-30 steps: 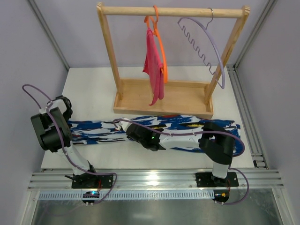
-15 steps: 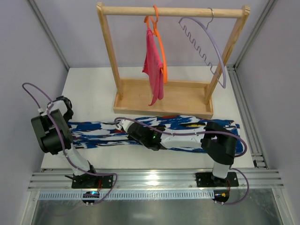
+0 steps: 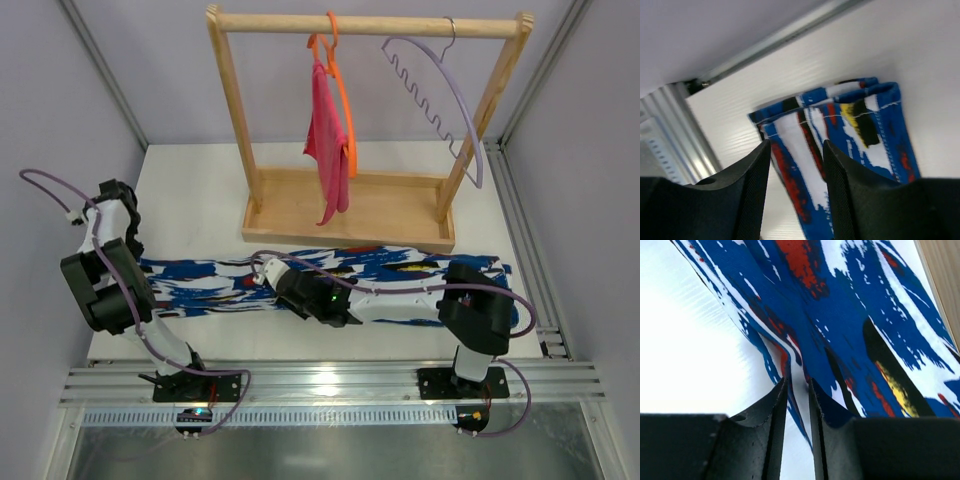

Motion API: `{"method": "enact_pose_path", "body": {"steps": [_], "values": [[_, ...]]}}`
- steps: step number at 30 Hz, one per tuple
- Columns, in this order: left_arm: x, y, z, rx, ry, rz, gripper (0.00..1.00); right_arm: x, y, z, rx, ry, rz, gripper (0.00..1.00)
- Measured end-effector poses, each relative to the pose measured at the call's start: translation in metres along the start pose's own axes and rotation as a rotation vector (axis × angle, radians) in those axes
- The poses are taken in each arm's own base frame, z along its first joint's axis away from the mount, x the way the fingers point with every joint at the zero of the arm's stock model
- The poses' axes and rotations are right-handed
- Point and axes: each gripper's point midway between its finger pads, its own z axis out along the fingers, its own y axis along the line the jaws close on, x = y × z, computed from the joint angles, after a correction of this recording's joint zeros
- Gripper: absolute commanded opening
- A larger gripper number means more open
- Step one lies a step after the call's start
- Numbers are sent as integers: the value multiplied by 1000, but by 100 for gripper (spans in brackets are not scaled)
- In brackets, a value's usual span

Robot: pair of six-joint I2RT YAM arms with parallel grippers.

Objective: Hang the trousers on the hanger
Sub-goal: Fold the trousers

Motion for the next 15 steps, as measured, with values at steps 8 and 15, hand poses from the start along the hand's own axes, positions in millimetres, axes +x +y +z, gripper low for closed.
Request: {"method": "enact_pose_path", "body": {"steps": [8,15], "values": [[47,-45,31,147,146,70,57,-18,-26,-44,44,-58,217,30],[45,-52,35,139,163,70,61,21,-37,-44,119,-10,308,30]]}}
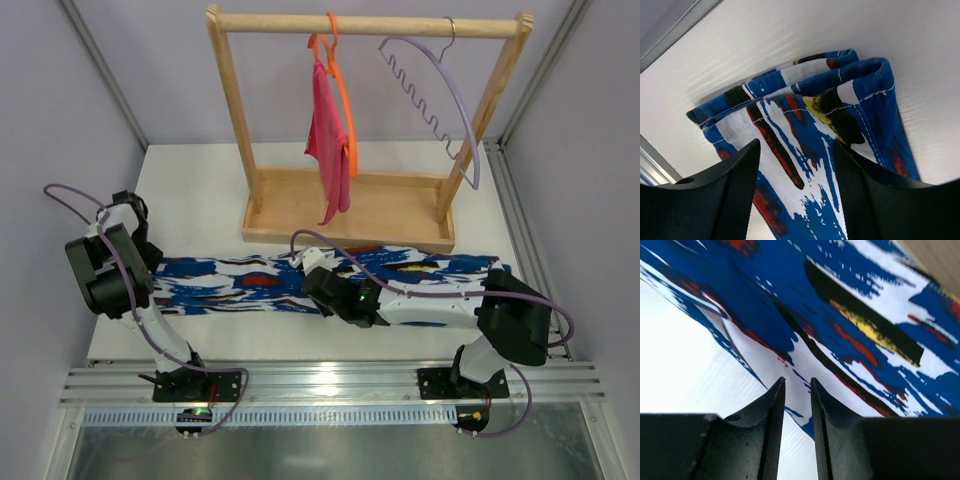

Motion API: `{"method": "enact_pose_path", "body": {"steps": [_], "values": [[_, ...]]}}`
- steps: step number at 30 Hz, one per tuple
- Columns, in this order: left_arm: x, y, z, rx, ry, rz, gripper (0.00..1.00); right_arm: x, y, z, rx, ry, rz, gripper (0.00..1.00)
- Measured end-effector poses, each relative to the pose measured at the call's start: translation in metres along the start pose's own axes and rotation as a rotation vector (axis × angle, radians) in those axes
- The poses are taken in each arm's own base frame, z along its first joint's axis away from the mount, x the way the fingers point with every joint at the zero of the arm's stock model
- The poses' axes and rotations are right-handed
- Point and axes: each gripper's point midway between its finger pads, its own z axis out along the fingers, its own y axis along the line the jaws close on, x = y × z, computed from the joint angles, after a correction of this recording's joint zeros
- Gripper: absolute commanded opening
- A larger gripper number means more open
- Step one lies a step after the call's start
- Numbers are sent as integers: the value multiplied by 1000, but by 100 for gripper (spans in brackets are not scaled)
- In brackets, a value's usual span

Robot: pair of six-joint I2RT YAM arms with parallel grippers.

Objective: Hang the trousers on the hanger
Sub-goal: Fold the trousers

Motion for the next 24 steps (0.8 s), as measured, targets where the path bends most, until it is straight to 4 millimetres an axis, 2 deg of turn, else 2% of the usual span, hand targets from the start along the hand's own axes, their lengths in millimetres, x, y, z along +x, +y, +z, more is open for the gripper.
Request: {"method": "enact_pose_path", "body": {"steps": [4,9,14,17,19,22,24], "values": [[-9,1,-4,-23,-15,-33,61,30,-7,10,38,67,0,31],[-32,6,-11,-74,-82,-70,57,40,-10,15,63,74,48,30],[-21,24,-5,-160,-77,-63,57,60,-11,27,92,99,113,30],[-10,31,-5,-166,-68,-58,57,59,-10,30,100,87,140,30],[-4,40,-17,-152,-89,-72,59,59,-10,30,101,84,150,30],[-7,55,-41,-110,-161,-123,61,58,-9,30,99,81,159,30],[-6,64,-49,-91,-192,-163,61,58,-9,30,98,80,162,30]]}}
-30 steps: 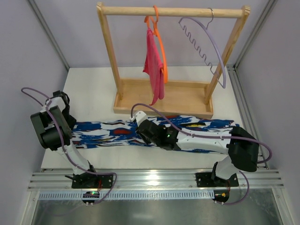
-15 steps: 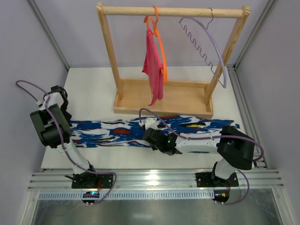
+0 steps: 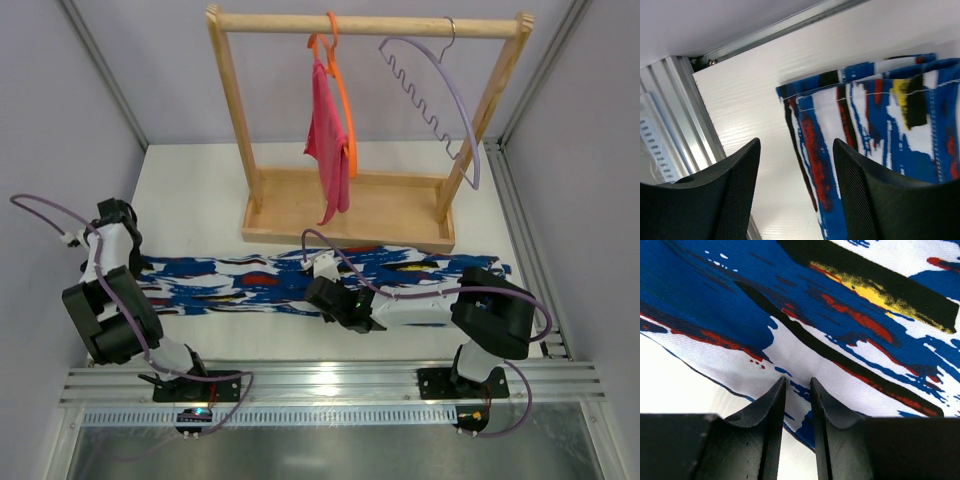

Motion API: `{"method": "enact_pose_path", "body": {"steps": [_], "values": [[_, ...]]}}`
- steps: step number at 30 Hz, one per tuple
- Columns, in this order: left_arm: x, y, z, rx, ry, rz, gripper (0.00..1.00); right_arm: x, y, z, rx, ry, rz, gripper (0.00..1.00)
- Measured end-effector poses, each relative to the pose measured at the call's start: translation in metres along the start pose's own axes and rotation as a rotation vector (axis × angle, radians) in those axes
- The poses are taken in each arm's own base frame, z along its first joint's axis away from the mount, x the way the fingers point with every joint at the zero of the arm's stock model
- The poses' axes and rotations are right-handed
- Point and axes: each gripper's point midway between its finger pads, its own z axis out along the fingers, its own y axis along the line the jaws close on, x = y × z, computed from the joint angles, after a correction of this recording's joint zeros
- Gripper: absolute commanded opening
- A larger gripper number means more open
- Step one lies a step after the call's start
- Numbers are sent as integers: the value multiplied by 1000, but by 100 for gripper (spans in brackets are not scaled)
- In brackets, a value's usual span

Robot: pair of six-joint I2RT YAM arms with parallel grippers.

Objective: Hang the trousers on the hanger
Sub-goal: Fold the trousers

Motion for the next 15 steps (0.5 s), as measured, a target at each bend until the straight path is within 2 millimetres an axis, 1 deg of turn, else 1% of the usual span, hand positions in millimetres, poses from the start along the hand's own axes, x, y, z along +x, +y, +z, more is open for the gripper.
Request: {"method": "enact_pose_path", "body": {"steps": [1,3,6,8,10,12,15], "values": [[3,6,1,-3,2,-15,61,0,0,0,-1,0,1,30],[17,15,10,-24,31,-25,61,0,0,0,-3,1,3,30],[46,23,29,-43,103,-16,61,-1,1,0,-6,0,4,30],[59,26,37,-45,149,-19,59,-1,1,-1,-10,0,6,30],[63,27,44,-47,178,-32,54,-2,2,-2,-18,-1,9,30],[61,24,50,-46,193,-39,53,-3,4,-3,-26,-3,11,30],[56,19,51,-31,193,-36,53,-4,5,-3,-32,-5,14,30]]}}
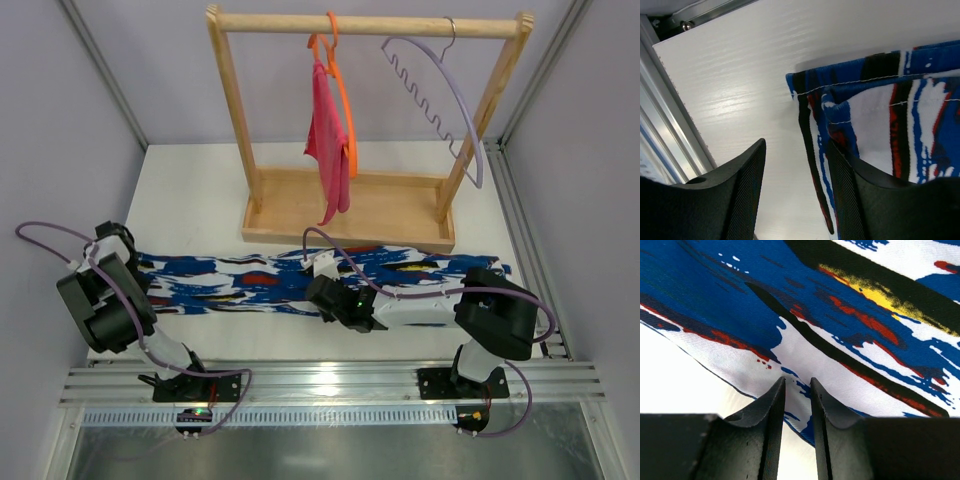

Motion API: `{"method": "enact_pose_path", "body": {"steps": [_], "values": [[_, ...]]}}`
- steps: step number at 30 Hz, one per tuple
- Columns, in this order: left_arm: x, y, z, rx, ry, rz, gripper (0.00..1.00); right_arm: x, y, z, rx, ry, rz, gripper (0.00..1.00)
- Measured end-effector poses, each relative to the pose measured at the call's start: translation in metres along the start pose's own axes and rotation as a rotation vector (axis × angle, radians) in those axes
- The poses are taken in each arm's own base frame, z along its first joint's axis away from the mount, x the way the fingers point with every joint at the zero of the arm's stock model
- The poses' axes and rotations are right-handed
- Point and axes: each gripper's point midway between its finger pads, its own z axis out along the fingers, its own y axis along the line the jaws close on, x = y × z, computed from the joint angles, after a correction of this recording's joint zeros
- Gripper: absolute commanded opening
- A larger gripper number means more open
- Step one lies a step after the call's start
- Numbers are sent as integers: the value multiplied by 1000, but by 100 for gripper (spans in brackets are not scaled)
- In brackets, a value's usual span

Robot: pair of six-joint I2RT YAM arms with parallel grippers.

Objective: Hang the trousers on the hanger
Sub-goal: Fold the trousers

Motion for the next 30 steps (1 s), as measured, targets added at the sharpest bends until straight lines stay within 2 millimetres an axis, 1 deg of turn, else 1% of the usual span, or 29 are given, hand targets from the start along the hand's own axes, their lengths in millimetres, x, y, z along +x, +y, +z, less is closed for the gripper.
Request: {"method": "enact_pose_path", "body": {"steps": [4,9,12,17,21,23,25,28,30], "values": [[-6,-8,-4,42,-15,-11,54,0,1,0,-5,2,1,30],[-14,-16,-15,112,-44,-43,54,1,2,0,-12,5,1,30],[-18,-19,-19,130,-47,-49,54,1,2,0,-15,7,1,30],[-21,-20,-22,141,-60,-60,55,1,4,0,-21,8,2,30],[-23,-20,-23,144,-68,-64,52,-1,6,0,-26,9,3,30],[-23,-21,-21,139,-68,-63,48,-1,6,0,-26,9,3,30],[-21,-21,-15,122,-58,-53,41,-1,6,-1,-25,10,4,30],[-15,-21,-5,90,-33,-33,36,-2,3,-3,-14,8,13,30],[-13,-20,0,74,-23,-24,27,-3,-2,-8,4,3,30,30]]}}
